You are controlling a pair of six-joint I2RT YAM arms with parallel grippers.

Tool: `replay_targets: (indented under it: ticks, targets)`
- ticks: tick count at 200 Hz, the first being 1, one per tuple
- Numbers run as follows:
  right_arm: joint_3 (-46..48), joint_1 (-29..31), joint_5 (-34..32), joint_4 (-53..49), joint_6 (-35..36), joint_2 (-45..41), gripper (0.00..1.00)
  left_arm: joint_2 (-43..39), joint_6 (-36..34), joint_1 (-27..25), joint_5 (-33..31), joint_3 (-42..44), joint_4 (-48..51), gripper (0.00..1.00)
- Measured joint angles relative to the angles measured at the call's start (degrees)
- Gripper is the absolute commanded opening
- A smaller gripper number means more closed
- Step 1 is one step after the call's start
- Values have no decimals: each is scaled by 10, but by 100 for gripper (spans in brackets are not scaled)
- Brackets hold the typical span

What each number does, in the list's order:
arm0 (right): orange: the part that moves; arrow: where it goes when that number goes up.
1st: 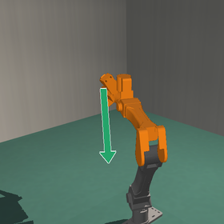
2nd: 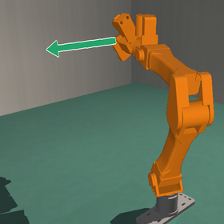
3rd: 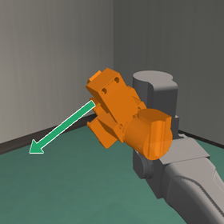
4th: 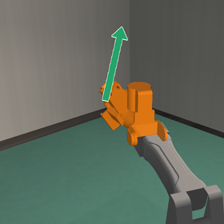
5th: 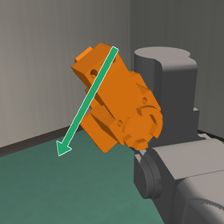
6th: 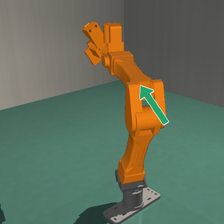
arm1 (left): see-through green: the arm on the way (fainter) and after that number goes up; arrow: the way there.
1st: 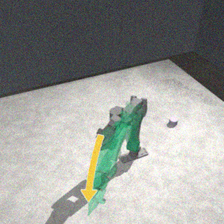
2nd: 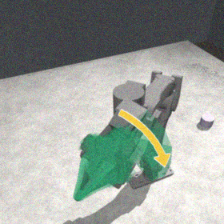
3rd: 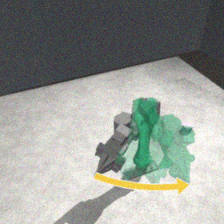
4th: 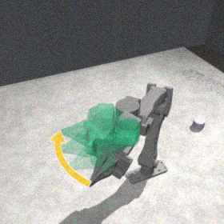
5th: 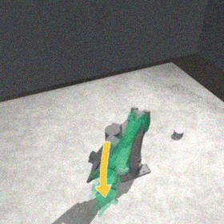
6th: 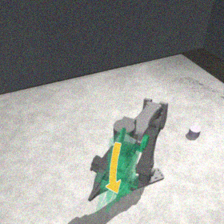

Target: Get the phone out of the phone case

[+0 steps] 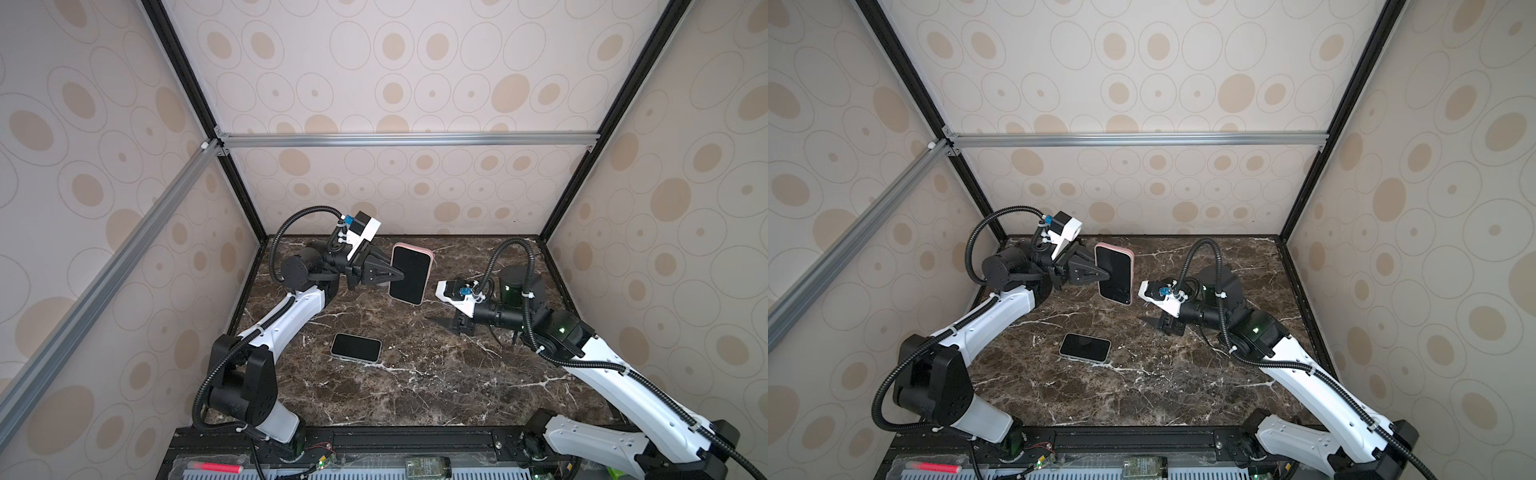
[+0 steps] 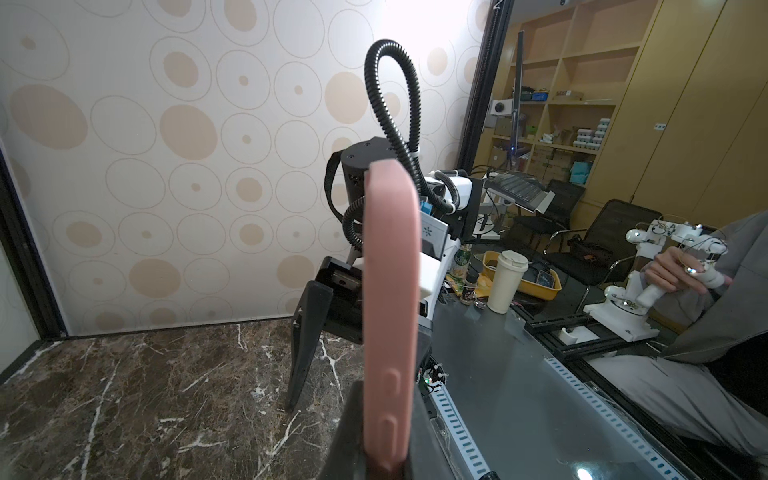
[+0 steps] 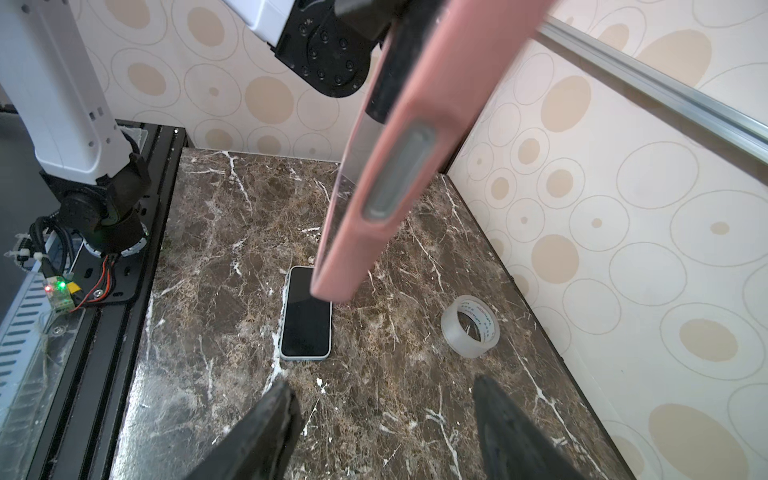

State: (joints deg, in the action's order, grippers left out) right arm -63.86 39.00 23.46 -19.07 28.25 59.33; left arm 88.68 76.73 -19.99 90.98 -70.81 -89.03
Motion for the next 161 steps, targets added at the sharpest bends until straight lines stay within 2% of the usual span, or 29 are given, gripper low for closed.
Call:
replay_targets:
  ticks: [69, 82, 103, 114, 125, 161]
  targets:
    - [38, -23, -6, 10, -62, -80, 69, 14, 13, 13, -28, -34, -2, 0]
    - [38, -23, -13, 6, -66, -89, 69, 3, -55, 21, -52, -32, 83, 0]
    - [48, -24, -23, 0, -73, -102, 69, -43, -334, 22, -151, -65, 441, 0]
    - [56, -24, -26, 0, -75, -109, 69, -55, -420, 22, -190, -95, 550, 0]
    - [63, -24, -27, -3, -76, -113, 69, -66, -466, 20, -209, -102, 603, 0]
    - [64, -25, -20, -16, -74, -113, 70, -77, -545, 13, -197, -100, 681, 0]
